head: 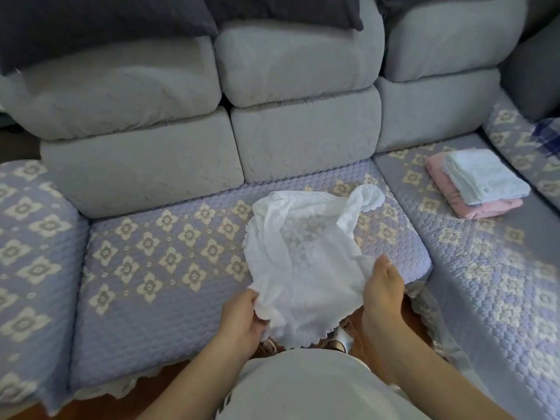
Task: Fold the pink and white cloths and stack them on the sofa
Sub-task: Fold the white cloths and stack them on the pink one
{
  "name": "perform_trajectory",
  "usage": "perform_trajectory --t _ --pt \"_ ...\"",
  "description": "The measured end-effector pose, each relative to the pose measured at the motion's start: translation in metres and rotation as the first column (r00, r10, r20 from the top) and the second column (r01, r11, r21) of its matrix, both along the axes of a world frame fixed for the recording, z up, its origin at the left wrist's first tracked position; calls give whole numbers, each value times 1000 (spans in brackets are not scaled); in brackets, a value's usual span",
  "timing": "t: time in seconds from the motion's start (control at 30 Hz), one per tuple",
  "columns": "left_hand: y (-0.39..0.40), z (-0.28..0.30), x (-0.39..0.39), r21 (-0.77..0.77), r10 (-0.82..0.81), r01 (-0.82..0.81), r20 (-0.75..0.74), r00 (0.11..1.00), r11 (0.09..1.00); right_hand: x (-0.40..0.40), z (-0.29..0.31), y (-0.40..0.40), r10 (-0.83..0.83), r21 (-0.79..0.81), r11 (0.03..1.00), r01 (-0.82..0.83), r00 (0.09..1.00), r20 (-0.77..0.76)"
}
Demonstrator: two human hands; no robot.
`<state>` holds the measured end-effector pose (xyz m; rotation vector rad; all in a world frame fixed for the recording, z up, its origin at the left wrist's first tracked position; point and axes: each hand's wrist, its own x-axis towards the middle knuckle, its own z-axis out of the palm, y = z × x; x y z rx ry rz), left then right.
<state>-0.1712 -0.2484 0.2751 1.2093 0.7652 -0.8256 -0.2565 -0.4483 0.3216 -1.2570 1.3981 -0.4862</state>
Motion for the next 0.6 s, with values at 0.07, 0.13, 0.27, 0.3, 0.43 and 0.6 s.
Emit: perform_trajectory --t 0.07,0.13,0.27,0.3,0.43,0.6 --pt "2 0 -3 49 -14 13 9 1000 999 -7 -8 -6 -57 50 997 58 998 -15" --pt "3 6 -6 168 -117 99 99 988 981 -13 -14 -9 -81 44 996 82 996 -23" --pt "2 33 -13 350 -424 308 327 845 885 -19 -3 -1 30 -136 990 -38 998 -62" --pt "0 41 -14 341 -469 355 354 810 870 -19 4 4 118 -189 973 -132 990 -82" --pt "-16 72 -19 119 -468 460 375 800 880 -11 25 45 458 -349 808 -474 879 -135" --pt "-24 91 -25 -102 -371 417 301 878 903 -7 9 74 663 -441 625 -644 737 -135"
